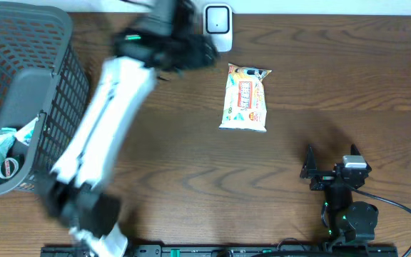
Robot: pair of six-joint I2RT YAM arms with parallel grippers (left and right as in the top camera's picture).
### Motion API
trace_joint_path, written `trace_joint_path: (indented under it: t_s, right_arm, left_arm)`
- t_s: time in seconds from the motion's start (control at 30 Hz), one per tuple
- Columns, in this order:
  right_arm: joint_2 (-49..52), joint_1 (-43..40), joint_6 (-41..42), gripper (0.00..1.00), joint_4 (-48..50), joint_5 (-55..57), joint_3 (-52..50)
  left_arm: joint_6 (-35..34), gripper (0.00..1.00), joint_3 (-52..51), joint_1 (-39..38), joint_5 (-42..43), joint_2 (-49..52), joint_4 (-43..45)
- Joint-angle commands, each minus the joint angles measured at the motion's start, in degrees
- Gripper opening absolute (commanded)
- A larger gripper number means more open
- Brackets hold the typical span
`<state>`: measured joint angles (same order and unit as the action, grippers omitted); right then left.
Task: Scan the item barcode
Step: 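Place the yellow bag on the table beside the scanner and release, then return the left gripper to the basket and grasp the tissue pack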
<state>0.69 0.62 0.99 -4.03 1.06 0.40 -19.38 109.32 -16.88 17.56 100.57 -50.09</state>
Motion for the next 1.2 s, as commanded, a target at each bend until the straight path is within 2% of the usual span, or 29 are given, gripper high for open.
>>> trace_joint_path:
  t_s: [0.0, 0.13, 0.2, 0.3, 0.33, 0.37, 0.47, 0.6, 0.7, 0.93, 1.07, 1.17]
  right_arm:
    - [-0.31, -0.55, -0.42, 0.99, -0.24, -0.11, -0.09]
    - [-0.31, -0.55, -0.42, 0.99, -0.24, -0.11, -0.09]
    - [-0.31, -0.55, -0.42, 0.99, -0.24, -0.11, -0.09]
    - [-0.31, -0.55, -0.42, 0.99, -0.24, -0.11, -0.09]
    - [-0.31, -0.55, -0.42, 0.99, -0.24, -0.11, -0.09]
    - [-0.28, -0.55, -0.42, 0.99, -0.24, -0.11, -0.09]
    - [-0.24, -0.55, -0.42, 0.99, -0.24, -0.11, -0.09]
    - [-0.24, -0.55, -0.42, 0.99, -0.24, -0.11, -0.09]
    - [-0.24, -0.55, -0.42, 0.99, -0.24, -0.11, -0.09]
    - [-0.24, -0.55, -0.42, 0.99, -0.24, -0.11, -0.09]
    - [-0.24, -0.55, -0.42, 0.99, -0.24, -0.11, -0.09]
    - [-0.24, -0.55, -0.42, 0.99, -0.24, -0.11, -0.09]
  left_arm:
    - [1.53, 0.76, 0.85, 5.42, -11.54, -7.82, -0.39]
    - [-0.20, 0.76, 0.85, 15.32, -23.91, -14.91, -0.70]
    - [-4.85, 0.77, 0.85, 21.22, -27.96, -16.72, -1.53]
    - [-12.96, 0.77, 0.76, 30.97, -28.96, -17.33, -4.31]
    - [-15.89, 0.94, 0.50, 33.70, -28.96, -17.05, -5.64]
    - [-18.29, 0.98, 0.11, 36.00, -28.94, -16.61, -6.86]
    - [-20.37, 0.98, -1.92, 40.79, -28.70, -14.51, -8.96]
    - [-20.37, 1.00, -4.37, 42.93, -28.76, -10.47, -10.82]
    - [-20.76, 0.96, -5.31, 43.21, -28.83, -6.86, -10.99]
    - [-38.42, 0.97, -6.82, 43.30, -33.75, 0.59, -14.36]
    - [-42.29, 0.97, -7.45, 43.30, -33.75, 4.31, -13.90]
    - [-42.45, 0.97, -7.48, 43.30, -33.75, 7.34, -13.81]
